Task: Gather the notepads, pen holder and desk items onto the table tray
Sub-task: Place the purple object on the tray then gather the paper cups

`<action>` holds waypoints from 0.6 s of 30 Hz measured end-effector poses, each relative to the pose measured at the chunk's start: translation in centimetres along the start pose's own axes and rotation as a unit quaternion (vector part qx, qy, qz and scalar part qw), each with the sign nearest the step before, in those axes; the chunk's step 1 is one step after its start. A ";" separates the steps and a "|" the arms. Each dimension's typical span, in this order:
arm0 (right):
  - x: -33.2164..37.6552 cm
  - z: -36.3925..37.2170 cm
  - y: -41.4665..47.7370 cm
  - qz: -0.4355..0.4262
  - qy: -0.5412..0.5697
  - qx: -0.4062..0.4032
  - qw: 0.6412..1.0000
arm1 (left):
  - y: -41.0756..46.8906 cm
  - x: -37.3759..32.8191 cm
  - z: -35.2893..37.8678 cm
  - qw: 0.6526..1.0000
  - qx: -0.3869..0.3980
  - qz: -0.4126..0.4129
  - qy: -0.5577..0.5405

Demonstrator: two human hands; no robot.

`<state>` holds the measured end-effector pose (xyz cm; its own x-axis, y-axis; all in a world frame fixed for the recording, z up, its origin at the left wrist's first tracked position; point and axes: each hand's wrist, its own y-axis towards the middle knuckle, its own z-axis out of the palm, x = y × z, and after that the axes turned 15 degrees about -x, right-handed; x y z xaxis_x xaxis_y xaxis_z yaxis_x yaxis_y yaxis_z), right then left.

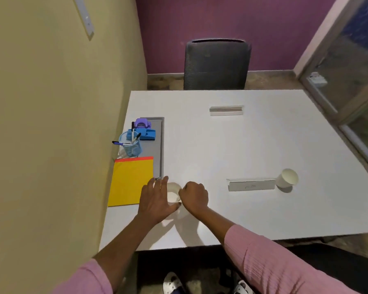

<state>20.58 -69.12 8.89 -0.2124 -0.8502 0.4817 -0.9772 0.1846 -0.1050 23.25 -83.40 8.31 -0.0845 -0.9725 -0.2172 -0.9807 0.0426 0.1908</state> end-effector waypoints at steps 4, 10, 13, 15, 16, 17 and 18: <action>-6.6 -6.8 0.1 0.121 0.018 -0.073 0.990 | 2.1 -7.8 0.3 0.994 -0.001 0.102 -0.050; -17.8 -17.2 -2.9 0.247 0.075 -0.178 0.949 | 2.2 -21.4 0.2 0.973 0.000 0.222 -0.067; -24.1 -22.9 -5.4 0.287 0.094 -0.238 0.923 | 1.1 -29.5 -0.2 0.960 -0.001 0.269 -0.080; -28.1 -26.5 -7.1 0.303 0.092 -0.263 0.911 | 0.1 -34.7 -0.4 0.951 0.003 0.297 -0.087; -30.2 -28.3 -8.1 0.310 0.092 -0.278 0.904 | -0.7 -37.4 -0.5 0.947 0.004 0.309 -0.088; -32.3 -30.1 -9.1 0.316 0.098 -0.295 0.896 | -1.5 -40.0 -0.5 0.945 0.008 0.314 -0.094; -34.3 -31.9 -10.3 0.320 0.105 -0.312 0.889 | -2.3 -42.6 -0.5 0.943 0.017 0.315 -0.102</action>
<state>37.89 -26.11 21.18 -0.6558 -0.3744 0.6556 -0.4528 0.8899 0.0552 29.15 -42.17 17.57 -0.6812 -0.6878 -0.2507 -0.7293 0.6080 0.3137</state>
